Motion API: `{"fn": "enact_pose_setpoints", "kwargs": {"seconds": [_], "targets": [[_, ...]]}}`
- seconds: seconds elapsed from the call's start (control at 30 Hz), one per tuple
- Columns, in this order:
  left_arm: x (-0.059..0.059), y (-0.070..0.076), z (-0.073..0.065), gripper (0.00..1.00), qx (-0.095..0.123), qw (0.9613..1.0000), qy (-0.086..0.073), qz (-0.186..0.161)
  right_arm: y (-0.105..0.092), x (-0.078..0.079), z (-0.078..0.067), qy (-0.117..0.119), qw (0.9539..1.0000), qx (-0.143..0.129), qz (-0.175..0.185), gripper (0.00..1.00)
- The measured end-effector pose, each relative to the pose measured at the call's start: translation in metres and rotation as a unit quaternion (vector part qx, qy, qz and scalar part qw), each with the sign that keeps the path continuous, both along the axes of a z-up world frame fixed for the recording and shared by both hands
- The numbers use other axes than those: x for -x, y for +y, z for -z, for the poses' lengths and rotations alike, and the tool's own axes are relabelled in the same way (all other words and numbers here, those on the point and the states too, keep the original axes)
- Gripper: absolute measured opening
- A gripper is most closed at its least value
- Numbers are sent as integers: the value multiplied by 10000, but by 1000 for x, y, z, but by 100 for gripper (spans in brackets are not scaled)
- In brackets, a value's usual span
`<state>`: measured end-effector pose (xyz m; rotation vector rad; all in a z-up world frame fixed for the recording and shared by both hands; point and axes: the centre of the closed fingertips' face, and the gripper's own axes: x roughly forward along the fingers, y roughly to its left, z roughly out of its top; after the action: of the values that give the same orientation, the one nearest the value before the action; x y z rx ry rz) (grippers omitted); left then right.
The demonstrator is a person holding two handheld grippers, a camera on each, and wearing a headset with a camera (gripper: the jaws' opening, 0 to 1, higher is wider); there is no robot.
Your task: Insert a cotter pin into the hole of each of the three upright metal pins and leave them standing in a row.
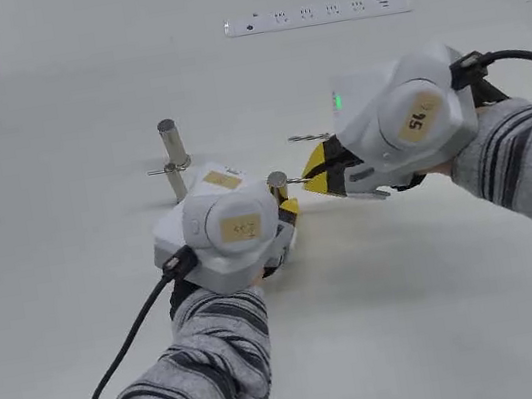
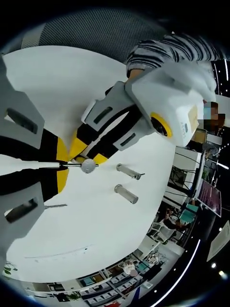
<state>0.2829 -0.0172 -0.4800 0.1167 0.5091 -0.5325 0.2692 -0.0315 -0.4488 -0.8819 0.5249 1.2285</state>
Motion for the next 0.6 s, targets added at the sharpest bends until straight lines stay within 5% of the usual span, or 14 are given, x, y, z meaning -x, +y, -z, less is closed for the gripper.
{"fn": "enact_pose_setpoints", "kwargs": {"seconds": [0.6], "targets": [[-1, -1, -1, 9, 24, 9999, 16, -106, 2, -5, -6, -86, 9999, -80, 11, 4]]}}
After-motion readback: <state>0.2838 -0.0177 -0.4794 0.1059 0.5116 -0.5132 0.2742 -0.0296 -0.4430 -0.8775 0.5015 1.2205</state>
